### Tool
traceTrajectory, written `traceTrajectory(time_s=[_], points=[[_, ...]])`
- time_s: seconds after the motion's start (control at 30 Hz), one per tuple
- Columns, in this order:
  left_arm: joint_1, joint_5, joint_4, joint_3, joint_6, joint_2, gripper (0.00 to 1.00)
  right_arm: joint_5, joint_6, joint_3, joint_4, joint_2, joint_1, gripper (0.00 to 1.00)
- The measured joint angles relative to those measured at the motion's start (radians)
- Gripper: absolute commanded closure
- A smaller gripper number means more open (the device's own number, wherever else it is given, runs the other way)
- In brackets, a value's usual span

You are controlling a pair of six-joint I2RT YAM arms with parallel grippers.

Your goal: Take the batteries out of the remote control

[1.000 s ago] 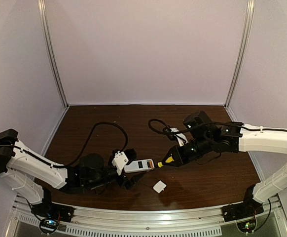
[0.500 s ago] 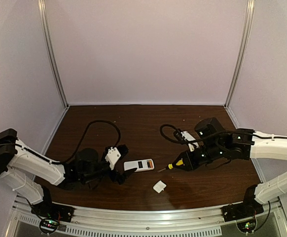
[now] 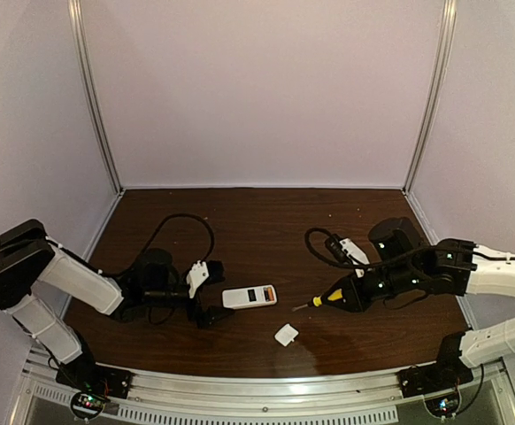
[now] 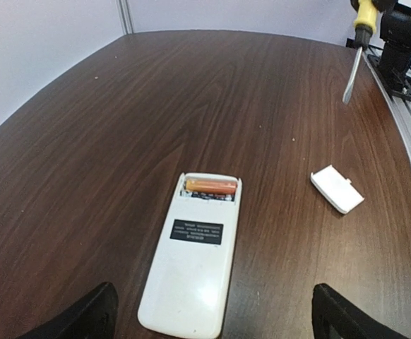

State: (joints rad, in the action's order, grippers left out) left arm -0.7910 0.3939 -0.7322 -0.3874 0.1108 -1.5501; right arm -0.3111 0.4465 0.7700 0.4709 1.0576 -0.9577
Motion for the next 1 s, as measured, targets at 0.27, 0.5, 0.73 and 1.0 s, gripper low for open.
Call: traceTrajectory(time_s=[0.27, 0.5, 0.73, 1.0], points=[[0.066, 0.123, -0.041, -0.032, 0.024, -0.147, 0.03, -0.001, -0.003, -0.018, 0.006, -0.093, 0.000, 1.00], [0.085, 0.158, -0.057, -0.089, 0.039, -0.235, 0.03, -0.001, -0.002, -0.031, 0.008, -0.121, 0.000, 1.00], [0.101, 0.177, -0.051, -0.148, 0.064, -0.270, 0.03, -0.002, 0.005, -0.031, 0.008, -0.123, 0.000, 1.00], [0.116, 0.224, -0.002, -0.200, 0.106, -0.328, 0.03, -0.005, 0.012, -0.031, 0.007, -0.145, 0.000, 1.00]])
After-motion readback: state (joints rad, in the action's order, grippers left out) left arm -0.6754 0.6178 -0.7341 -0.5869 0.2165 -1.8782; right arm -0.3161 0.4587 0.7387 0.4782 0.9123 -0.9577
